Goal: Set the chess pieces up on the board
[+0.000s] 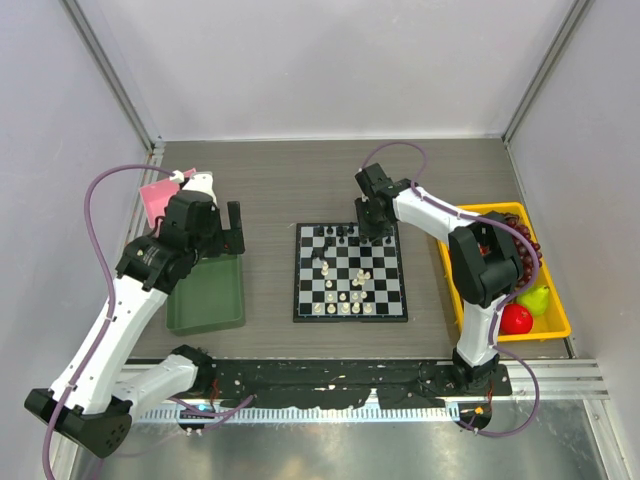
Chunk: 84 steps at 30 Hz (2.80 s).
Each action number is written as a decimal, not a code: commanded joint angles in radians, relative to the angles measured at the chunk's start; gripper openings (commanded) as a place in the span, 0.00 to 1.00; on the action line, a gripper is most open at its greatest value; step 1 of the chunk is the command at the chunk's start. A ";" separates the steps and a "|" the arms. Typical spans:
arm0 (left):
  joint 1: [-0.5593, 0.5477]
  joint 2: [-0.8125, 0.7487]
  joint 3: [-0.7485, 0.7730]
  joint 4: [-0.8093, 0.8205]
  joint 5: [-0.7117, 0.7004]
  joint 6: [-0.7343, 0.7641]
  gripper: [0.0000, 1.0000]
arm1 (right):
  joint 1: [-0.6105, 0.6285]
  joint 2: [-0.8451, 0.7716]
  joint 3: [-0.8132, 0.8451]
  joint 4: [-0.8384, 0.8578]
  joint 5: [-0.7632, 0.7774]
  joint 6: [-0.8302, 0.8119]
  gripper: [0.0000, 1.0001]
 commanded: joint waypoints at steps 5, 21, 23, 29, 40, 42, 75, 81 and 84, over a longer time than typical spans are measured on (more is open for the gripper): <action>0.004 -0.014 0.030 0.020 -0.019 0.012 0.99 | 0.011 -0.123 0.036 -0.013 -0.008 0.006 0.36; 0.006 -0.048 -0.031 0.029 -0.005 0.001 0.99 | 0.178 -0.029 0.178 -0.024 -0.061 0.047 0.38; 0.008 -0.049 -0.035 0.027 -0.006 0.004 0.99 | 0.187 -0.007 0.198 -0.027 -0.061 0.050 0.38; 0.011 -0.049 -0.035 0.027 -0.008 0.007 0.99 | 0.207 0.057 0.235 -0.035 -0.040 0.059 0.37; 0.015 -0.042 -0.035 0.024 -0.008 0.015 0.99 | 0.215 0.136 0.292 -0.042 0.024 0.078 0.34; 0.014 -0.042 -0.035 0.021 -0.009 0.016 0.99 | 0.215 0.156 0.318 -0.062 0.029 0.071 0.34; 0.031 -0.023 -0.033 0.018 -0.011 0.027 0.99 | 0.232 0.248 0.411 -0.093 0.020 0.052 0.16; 0.032 -0.023 -0.027 0.018 -0.009 0.030 0.99 | 0.233 0.281 0.470 -0.108 0.035 0.050 0.16; 0.032 -0.025 -0.031 0.017 -0.009 0.030 0.99 | 0.233 0.294 0.481 -0.114 0.038 0.048 0.16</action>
